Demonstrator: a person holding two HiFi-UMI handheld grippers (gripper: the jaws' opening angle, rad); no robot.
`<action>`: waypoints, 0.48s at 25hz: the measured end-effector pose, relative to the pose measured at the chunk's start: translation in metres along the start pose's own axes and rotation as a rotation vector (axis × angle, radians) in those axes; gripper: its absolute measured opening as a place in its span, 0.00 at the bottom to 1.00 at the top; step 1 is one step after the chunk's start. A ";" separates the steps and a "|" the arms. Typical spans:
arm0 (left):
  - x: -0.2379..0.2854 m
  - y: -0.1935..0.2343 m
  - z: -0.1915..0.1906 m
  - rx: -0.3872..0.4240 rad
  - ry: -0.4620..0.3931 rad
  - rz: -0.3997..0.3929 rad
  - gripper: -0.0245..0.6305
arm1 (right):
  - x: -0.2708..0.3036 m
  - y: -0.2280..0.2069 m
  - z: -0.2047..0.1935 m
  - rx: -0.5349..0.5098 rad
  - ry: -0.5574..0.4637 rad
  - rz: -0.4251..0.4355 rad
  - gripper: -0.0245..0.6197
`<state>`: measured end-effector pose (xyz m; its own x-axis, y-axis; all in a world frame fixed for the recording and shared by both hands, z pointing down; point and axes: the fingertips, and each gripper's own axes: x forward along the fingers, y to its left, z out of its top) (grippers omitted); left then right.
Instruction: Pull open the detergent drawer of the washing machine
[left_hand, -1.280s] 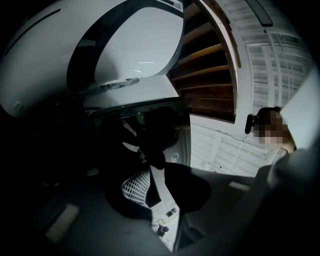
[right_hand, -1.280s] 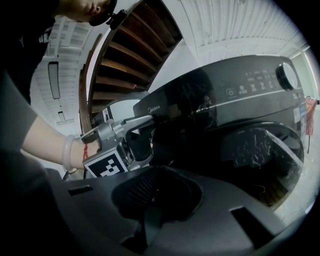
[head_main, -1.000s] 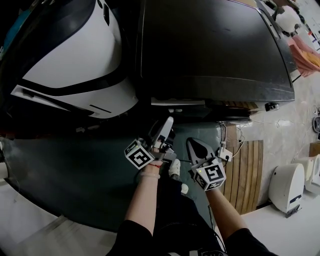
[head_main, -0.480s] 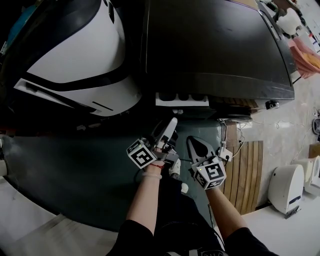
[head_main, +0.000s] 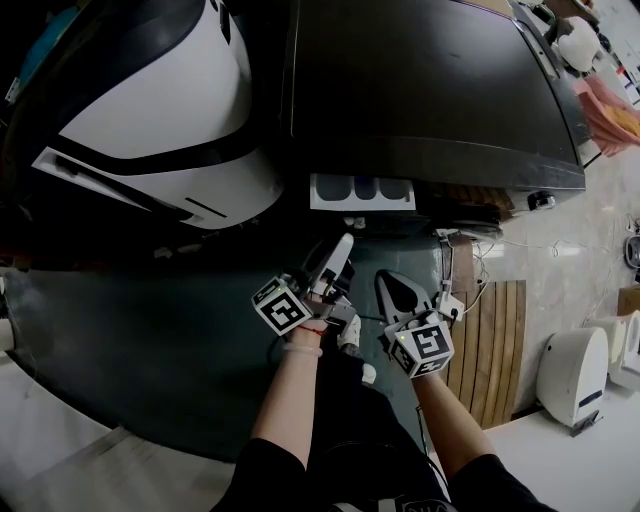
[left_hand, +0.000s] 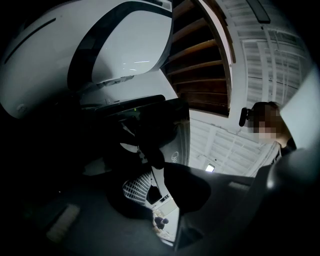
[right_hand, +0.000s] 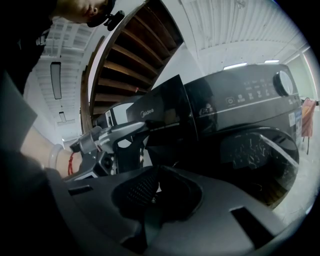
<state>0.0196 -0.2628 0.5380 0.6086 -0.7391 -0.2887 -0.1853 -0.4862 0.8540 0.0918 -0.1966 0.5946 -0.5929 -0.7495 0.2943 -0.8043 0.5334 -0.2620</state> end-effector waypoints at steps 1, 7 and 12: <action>-0.001 -0.001 0.000 -0.002 -0.002 0.003 0.17 | -0.002 0.000 0.000 -0.001 -0.002 -0.001 0.05; -0.006 -0.002 -0.004 0.002 -0.013 0.020 0.17 | -0.013 -0.001 0.001 -0.004 -0.010 -0.011 0.05; -0.012 -0.009 -0.008 0.005 -0.013 0.008 0.17 | -0.021 0.000 -0.001 -0.001 -0.013 -0.018 0.05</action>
<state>0.0202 -0.2456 0.5377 0.5971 -0.7490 -0.2871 -0.1938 -0.4821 0.8544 0.1044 -0.1802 0.5898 -0.5777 -0.7641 0.2870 -0.8149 0.5202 -0.2555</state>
